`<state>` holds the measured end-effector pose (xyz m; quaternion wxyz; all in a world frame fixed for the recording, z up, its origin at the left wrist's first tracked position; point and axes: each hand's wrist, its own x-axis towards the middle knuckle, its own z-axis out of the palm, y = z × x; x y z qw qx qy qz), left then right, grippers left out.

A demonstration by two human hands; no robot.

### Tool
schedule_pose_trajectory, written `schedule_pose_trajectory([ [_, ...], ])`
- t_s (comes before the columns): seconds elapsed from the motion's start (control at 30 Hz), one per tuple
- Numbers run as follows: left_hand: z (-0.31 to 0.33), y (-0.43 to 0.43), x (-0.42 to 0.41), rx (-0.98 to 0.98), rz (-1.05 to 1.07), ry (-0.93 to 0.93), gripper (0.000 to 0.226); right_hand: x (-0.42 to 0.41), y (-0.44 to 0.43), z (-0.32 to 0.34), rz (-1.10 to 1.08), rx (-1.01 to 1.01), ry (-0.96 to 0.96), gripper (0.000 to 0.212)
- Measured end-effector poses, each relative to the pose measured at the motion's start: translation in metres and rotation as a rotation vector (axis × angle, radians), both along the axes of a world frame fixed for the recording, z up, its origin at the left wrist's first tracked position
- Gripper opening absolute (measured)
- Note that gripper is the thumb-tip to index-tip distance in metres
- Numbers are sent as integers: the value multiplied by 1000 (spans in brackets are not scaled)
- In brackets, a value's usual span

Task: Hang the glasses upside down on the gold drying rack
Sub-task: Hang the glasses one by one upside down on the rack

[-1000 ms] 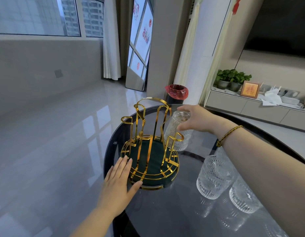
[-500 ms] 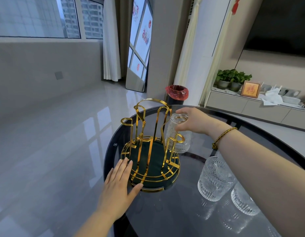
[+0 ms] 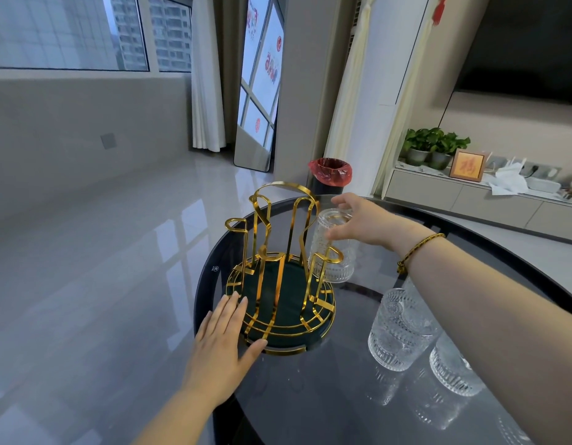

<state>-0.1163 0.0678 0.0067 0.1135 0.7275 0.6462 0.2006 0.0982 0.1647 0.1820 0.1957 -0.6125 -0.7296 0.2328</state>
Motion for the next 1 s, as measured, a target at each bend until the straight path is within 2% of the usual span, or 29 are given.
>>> schedule_pose_trajectory([
  [0.1,1,-3,1,7,-6,10,114,5,-10,2,-35,49,42,73],
  [0.3,14,-18,7,25,-35,86,116,38,-69,0,-86,233,98,60],
  [0.37,21,-32,16,107,-80,137,106,51,-92,-2,-122,292,142,55],
  [0.43,30,-52,30,148,-140,158,83,62,-116,-10,-175,352,185,50],
  [0.57,33,-79,66,245,-357,207,45,72,-165,-44,-312,479,264,45],
  [0.6,32,-80,75,256,-399,209,43,73,-176,-55,-337,497,286,44],
  [0.7,27,-80,101,222,-419,272,65,81,-199,-88,-453,547,337,44],
  [0.83,10,-71,120,127,-429,152,62,102,-213,-127,-650,471,485,55],
  [1.0,-1,-63,123,16,-369,210,56,115,-204,-160,-748,261,490,83],
])
